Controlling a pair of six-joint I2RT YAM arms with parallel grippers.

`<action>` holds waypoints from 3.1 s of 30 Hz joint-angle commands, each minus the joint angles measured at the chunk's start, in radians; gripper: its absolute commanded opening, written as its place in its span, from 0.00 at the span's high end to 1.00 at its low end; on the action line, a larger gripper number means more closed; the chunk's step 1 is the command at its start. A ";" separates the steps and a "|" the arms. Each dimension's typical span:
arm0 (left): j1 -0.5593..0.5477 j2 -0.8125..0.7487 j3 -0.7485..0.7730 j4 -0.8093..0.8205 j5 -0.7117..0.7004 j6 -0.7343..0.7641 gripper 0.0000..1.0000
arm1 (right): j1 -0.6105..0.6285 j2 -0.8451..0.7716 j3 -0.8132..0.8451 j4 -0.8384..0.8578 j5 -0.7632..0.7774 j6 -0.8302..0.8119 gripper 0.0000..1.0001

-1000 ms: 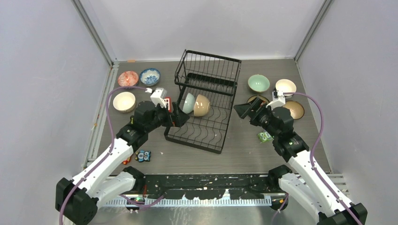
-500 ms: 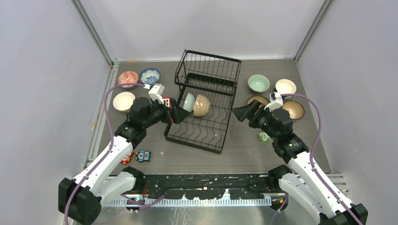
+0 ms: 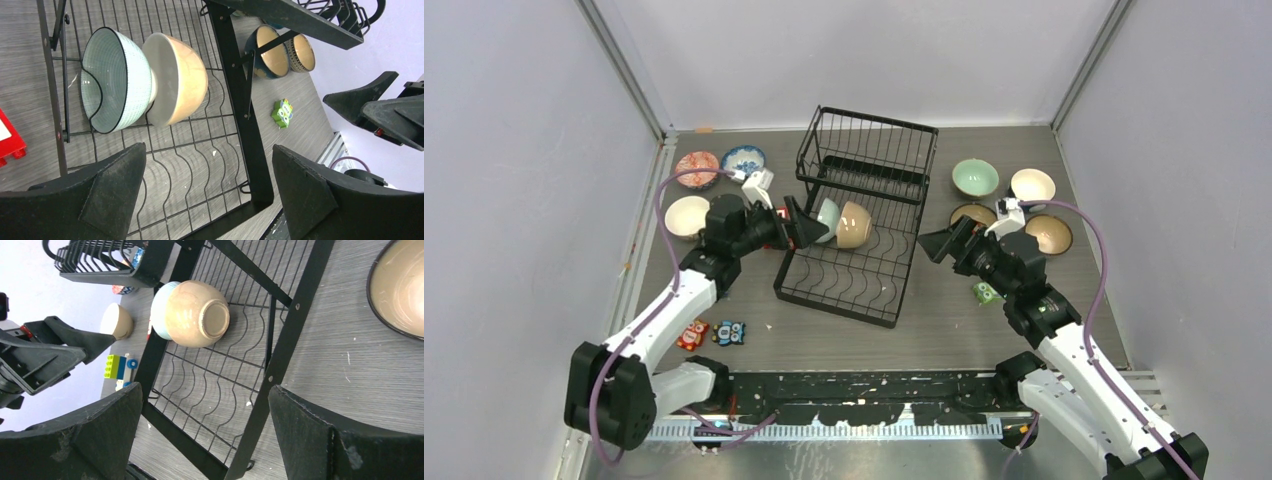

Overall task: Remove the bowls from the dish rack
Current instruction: Pick up the bowl from the dish rack.

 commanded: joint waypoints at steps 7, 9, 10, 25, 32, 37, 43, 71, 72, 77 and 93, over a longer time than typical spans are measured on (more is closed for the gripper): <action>0.012 0.222 0.040 0.385 0.167 -0.173 0.20 | 0.005 -0.003 0.024 -0.023 -0.004 -0.024 0.00; 0.010 0.246 0.044 0.421 0.183 -0.196 0.22 | 0.006 -0.006 0.019 -0.020 -0.014 -0.017 0.00; 0.010 0.249 0.043 0.425 0.182 -0.199 0.22 | 0.005 -0.007 0.016 -0.017 -0.019 -0.013 0.00; -0.051 0.404 0.090 0.426 0.100 -0.103 0.23 | 0.005 0.000 -0.001 -0.010 -0.022 -0.017 0.00; -0.069 0.460 0.105 0.456 0.091 -0.078 0.24 | 0.006 0.001 0.005 -0.025 -0.021 -0.020 0.00; -0.068 0.470 0.102 0.470 0.088 -0.082 0.24 | 0.006 0.010 0.010 -0.029 -0.021 -0.020 0.00; -0.077 0.469 0.098 0.476 0.061 -0.081 0.25 | 0.006 0.024 0.011 -0.025 -0.029 -0.014 0.00; -0.134 0.448 0.077 0.450 -0.061 -0.006 0.24 | 0.007 0.025 -0.002 -0.049 0.012 -0.019 0.00; -0.143 0.445 0.081 0.440 -0.058 -0.005 0.24 | 0.007 0.026 -0.001 -0.048 0.012 -0.019 0.00; -0.187 0.428 0.090 0.378 -0.065 0.018 0.24 | 0.007 0.029 -0.006 -0.043 0.012 -0.014 0.00; -0.210 0.447 0.003 0.453 -0.106 -0.082 0.25 | 0.007 0.047 -0.012 -0.038 0.012 -0.001 0.00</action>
